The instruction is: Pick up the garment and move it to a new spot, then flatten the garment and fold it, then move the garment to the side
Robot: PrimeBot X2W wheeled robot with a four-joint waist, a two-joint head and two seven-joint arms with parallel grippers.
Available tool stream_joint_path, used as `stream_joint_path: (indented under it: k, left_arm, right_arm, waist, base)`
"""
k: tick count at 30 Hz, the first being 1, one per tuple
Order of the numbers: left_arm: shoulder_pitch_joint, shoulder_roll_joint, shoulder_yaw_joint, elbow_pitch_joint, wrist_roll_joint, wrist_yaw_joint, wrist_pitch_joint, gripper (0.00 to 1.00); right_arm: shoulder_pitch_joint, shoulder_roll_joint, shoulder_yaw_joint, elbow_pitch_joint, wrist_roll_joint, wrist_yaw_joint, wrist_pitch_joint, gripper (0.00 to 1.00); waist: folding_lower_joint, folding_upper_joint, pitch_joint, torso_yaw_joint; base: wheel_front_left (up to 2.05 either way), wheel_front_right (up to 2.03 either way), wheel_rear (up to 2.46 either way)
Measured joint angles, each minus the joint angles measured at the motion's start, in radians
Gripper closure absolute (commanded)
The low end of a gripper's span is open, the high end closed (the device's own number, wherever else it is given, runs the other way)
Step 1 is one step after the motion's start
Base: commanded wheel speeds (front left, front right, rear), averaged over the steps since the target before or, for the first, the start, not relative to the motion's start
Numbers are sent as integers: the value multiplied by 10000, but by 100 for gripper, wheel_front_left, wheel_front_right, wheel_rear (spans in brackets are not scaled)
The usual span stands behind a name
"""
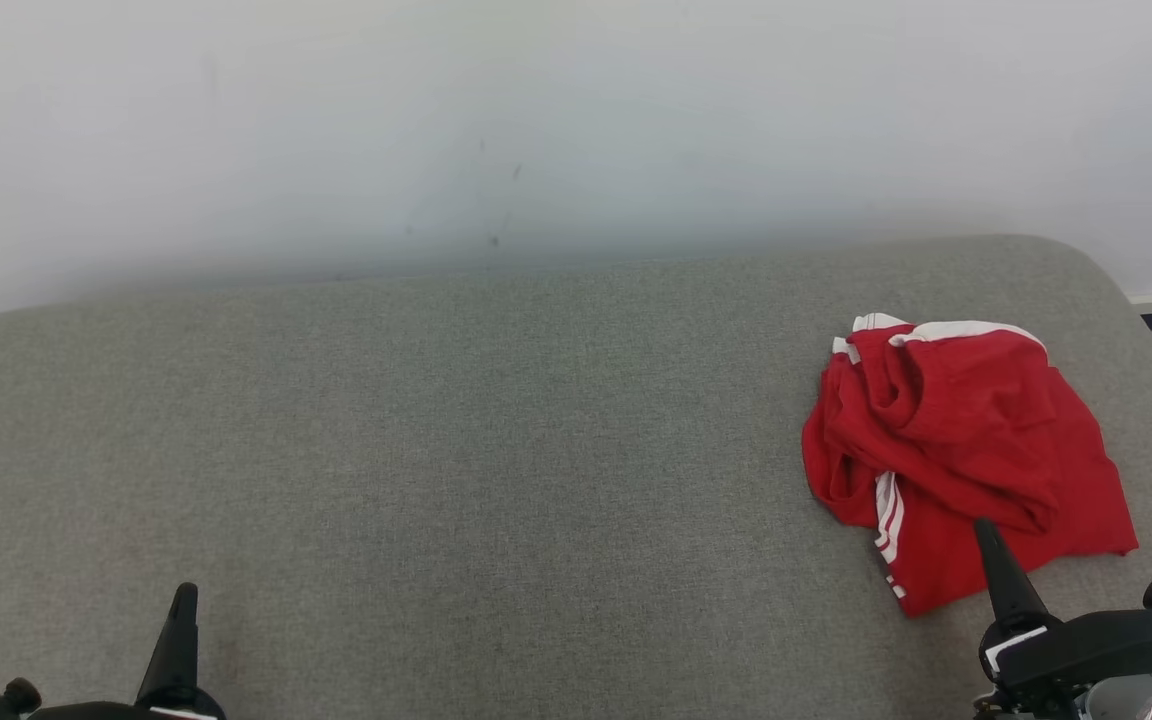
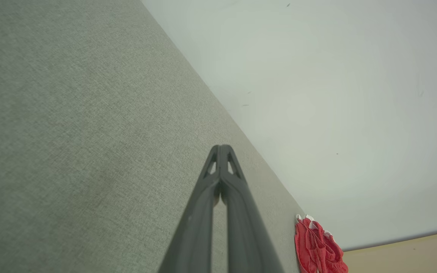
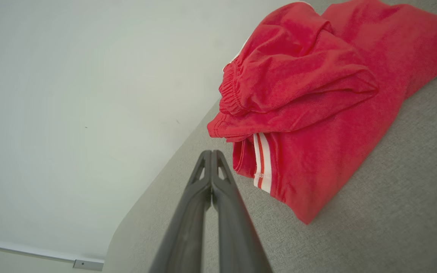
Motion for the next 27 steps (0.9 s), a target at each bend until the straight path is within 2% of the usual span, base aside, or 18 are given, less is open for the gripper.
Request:
stream_joint_path:
  k: [27]
  left_arm:
    - [-493,-472,715,811,-3202,-669,568,100]
  right_arm:
    - [-504,575,-754,765,2669,681,617,100]
  waist:
    - [0,0,55,-261]
  base:
    - [0,0,0]
